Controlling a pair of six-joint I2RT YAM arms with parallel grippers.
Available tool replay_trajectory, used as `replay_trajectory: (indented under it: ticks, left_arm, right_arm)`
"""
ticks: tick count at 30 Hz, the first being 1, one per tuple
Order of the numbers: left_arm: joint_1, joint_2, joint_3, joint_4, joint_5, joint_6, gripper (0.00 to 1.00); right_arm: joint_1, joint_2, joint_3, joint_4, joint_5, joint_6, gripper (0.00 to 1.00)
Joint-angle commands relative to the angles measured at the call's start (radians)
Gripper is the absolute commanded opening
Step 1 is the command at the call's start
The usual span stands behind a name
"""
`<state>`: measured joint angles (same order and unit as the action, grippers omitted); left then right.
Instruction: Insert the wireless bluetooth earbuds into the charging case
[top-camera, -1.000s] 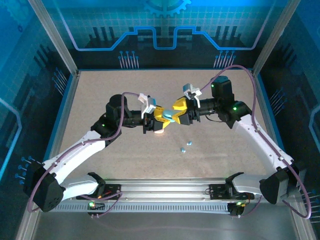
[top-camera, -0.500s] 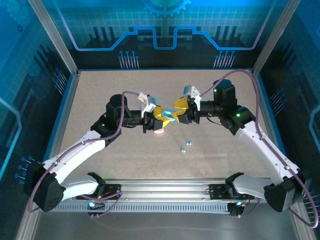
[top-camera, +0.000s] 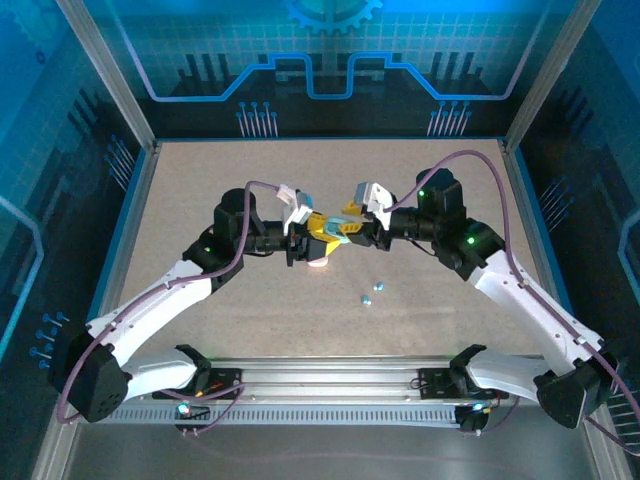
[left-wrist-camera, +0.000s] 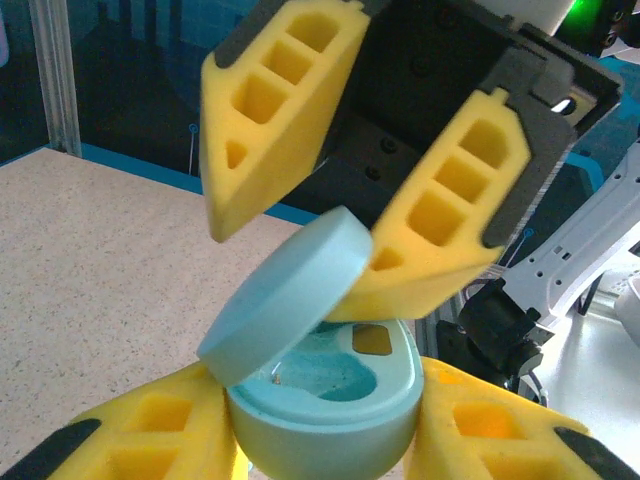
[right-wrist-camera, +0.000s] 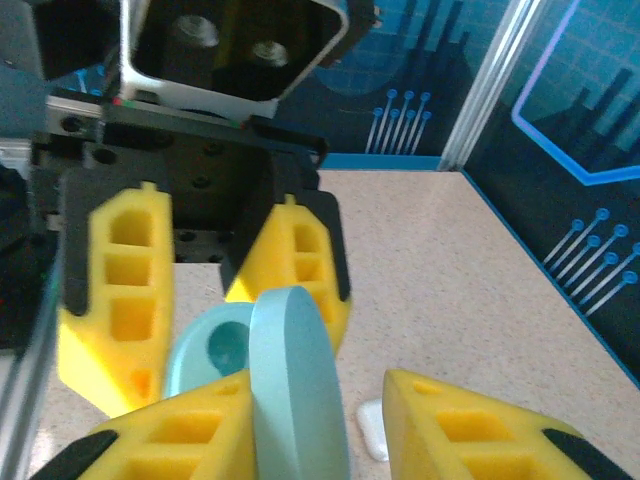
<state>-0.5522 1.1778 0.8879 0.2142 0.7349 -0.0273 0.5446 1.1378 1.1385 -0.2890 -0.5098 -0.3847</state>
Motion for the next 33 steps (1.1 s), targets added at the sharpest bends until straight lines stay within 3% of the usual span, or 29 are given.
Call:
replay_trajectory:
  ticks: [1, 12, 16, 18, 20, 24, 33]
  left_arm:
    - [-0.020, -0.021, 0.034, 0.056, 0.100, 0.003, 0.25]
    - [-0.020, -0.011, 0.019, 0.056, 0.053, 0.030, 0.32]
    - [-0.019, -0.012, 0.000, 0.073, 0.001, 0.032, 0.42]
    - [-0.020, -0.012, -0.007, 0.079, -0.003, 0.039, 0.44]
    - [-0.020, -0.009, -0.009, 0.079, -0.005, 0.043, 0.53]
    - [-0.020, 0.001, -0.007, 0.088, 0.011, 0.035, 0.61]
    - [-0.025, 0.021, -0.020, 0.099, 0.014, 0.060, 0.65]
  right_arm:
    - [0.005, 0.004, -0.020, 0.018, 0.119, -0.034, 0.33]
    - [0.022, 0.027, 0.050, -0.082, 0.077, -0.034, 0.10]
    - [0.024, 0.018, 0.055, -0.079, 0.047, -0.023, 0.08]
    - [0.024, 0.014, 0.055, -0.077, 0.044, -0.021, 0.06]
    - [0.025, 0.010, 0.053, -0.074, 0.046, -0.016, 0.06]
    - [0.026, 0.006, 0.052, -0.070, 0.048, -0.003, 0.06]
    - [0.026, 0.006, 0.047, -0.050, 0.028, 0.017, 0.07]
